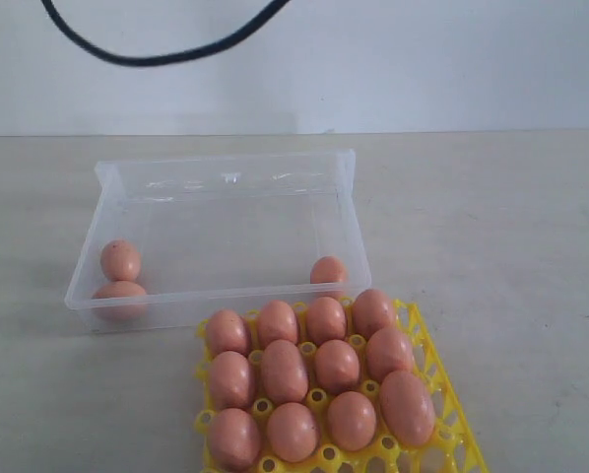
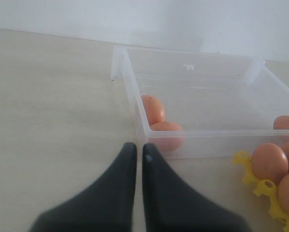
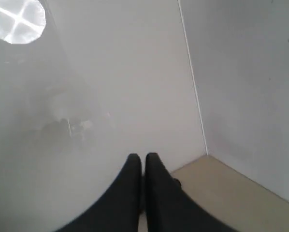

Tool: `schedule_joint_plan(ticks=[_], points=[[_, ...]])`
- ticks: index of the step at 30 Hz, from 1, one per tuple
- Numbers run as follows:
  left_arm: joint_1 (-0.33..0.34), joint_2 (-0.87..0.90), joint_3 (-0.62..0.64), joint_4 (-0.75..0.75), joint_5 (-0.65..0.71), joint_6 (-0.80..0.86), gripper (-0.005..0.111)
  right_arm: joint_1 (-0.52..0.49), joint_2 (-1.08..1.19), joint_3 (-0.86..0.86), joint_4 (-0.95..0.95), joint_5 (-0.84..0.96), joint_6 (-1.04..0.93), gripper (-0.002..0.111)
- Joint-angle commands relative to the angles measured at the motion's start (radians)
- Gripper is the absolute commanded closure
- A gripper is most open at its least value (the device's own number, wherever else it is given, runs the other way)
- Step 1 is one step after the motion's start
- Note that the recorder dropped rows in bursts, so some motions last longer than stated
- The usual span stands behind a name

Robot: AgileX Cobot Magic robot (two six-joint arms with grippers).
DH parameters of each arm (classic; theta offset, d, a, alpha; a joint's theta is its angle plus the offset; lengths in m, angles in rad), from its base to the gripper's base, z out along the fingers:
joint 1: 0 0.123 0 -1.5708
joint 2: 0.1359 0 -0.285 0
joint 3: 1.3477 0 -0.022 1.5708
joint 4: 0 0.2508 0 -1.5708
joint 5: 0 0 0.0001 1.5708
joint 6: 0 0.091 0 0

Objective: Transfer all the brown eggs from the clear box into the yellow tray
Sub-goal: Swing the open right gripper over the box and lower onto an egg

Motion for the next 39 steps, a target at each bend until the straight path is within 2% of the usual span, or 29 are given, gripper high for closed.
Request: schedule_joint_plan(ticks=[1,6,12,14,16,18,19,20,23,25,29,32,39], points=[[-0.002,0.004,0.004,0.004,-0.007,0.004,0.103,-0.004,0.128,0.001,-0.024,-0.039,-0.099,0.109],[-0.002,0.004,0.004,0.004,-0.007,0.004,0.103,-0.004,0.224,0.001,-0.024,0.002,-0.375,0.109],[-0.002,0.004,0.004,0.004,-0.007,0.004,0.103,0.012,0.192,0.054,-0.024,0.065,-0.548,0.109],[-0.002,0.004,0.004,0.004,-0.007,0.004,0.103,0.037,0.158,0.107,-0.024,0.169,-0.772,0.109],[-0.002,0.004,0.004,0.004,-0.007,0.004,0.103,0.085,0.122,0.174,-0.024,0.365,-1.033,0.109],[-0.002,0.004,0.004,0.004,-0.007,0.004,0.103,0.139,0.093,0.226,-0.006,0.574,-1.212,0.109],[-0.002,0.004,0.004,0.004,-0.007,0.004,0.103,0.166,0.079,0.248,0.058,0.674,-1.289,0.109],[-0.002,0.004,0.004,0.004,-0.007,0.004,0.103,0.192,0.058,0.265,0.29,0.821,-1.376,0.109],[-0.002,0.004,0.004,0.004,-0.007,0.004,0.103,0.175,0.047,0.265,0.73,0.999,-1.602,0.109],[-0.002,0.004,0.004,0.004,-0.007,0.004,0.103,0.119,0.045,0.265,1.115,1.163,-1.848,0.109],[-0.002,0.004,0.004,0.004,-0.007,0.004,0.103,-0.016,0.045,0.19,1.589,1.28,-2.047,0.109],[-0.002,0.004,0.004,0.004,-0.007,0.004,0.103,-0.066,0.054,0.082,1.844,1.252,-2.119,0.109],[-0.002,0.004,0.004,0.004,-0.007,0.004,0.103,-0.064,0.225,-0.155,1.91,1.185,-2.111,0.106]])
